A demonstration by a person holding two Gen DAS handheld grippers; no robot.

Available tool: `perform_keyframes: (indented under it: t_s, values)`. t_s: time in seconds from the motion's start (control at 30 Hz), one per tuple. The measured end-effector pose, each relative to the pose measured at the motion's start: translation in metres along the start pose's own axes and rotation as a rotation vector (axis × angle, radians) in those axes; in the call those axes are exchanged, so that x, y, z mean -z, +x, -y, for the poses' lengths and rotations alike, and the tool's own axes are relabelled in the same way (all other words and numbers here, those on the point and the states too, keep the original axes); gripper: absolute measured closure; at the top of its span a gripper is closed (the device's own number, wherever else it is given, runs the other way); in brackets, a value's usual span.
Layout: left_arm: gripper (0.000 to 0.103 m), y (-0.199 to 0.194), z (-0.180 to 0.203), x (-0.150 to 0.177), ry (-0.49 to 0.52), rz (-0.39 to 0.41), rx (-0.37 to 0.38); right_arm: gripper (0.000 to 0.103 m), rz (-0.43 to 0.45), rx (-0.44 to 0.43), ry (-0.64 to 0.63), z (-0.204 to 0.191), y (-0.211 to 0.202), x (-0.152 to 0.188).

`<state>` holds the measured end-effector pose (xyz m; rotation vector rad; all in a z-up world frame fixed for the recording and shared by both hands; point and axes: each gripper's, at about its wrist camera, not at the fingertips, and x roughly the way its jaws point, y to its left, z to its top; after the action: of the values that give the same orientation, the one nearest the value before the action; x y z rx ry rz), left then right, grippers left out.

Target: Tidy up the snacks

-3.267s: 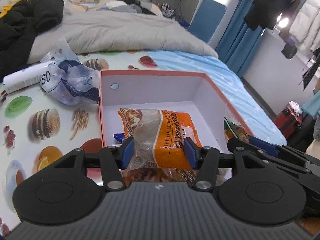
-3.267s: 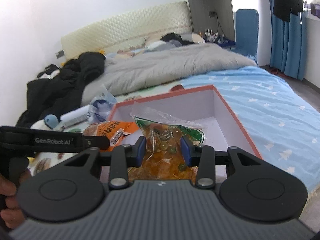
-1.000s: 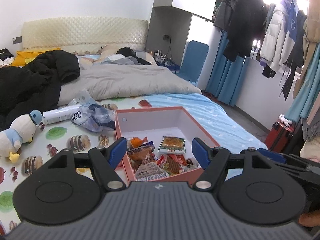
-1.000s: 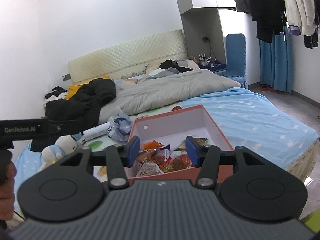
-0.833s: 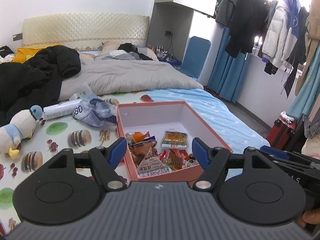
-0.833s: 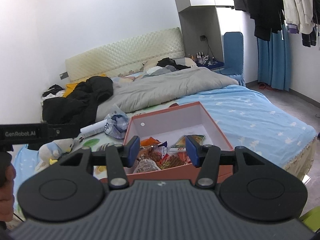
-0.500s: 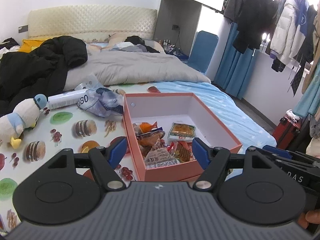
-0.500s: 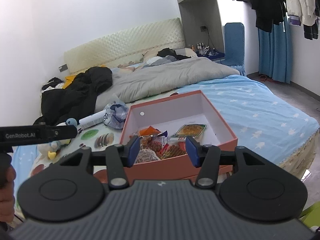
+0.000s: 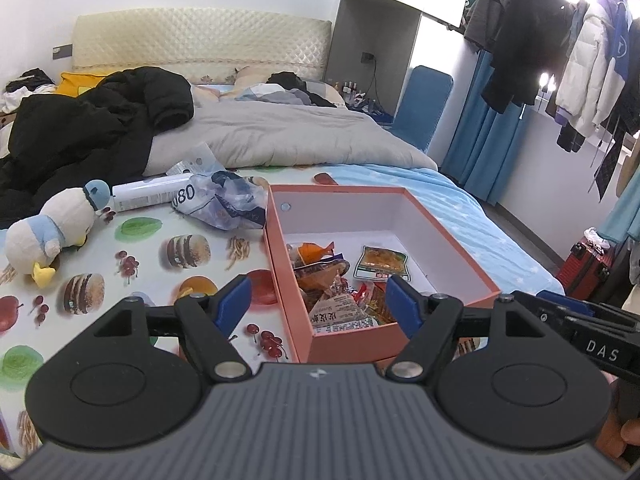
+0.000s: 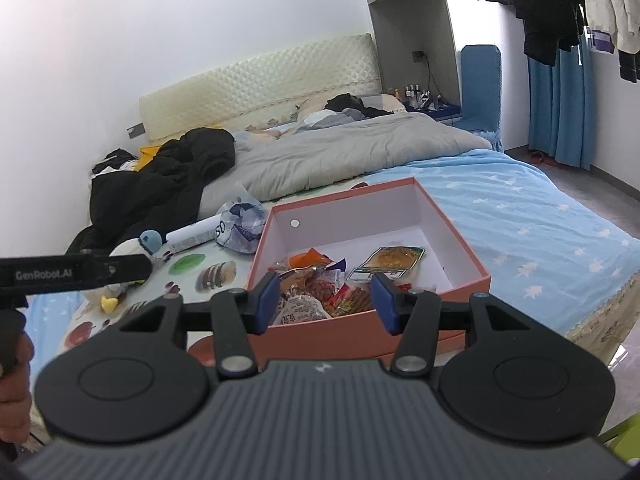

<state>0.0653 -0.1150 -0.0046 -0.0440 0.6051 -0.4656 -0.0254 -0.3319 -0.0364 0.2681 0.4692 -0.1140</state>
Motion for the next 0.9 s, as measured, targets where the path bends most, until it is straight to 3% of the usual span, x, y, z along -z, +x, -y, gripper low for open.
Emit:
perform_keyframes:
  t_s: [0.9]
  values:
    - [0.025, -0.0015, 0.0013, 0.0027, 0.002, 0.004, 0.003, 0.049, -0.014, 0.012, -0.018, -0.0041, 0.004, 0.0038]
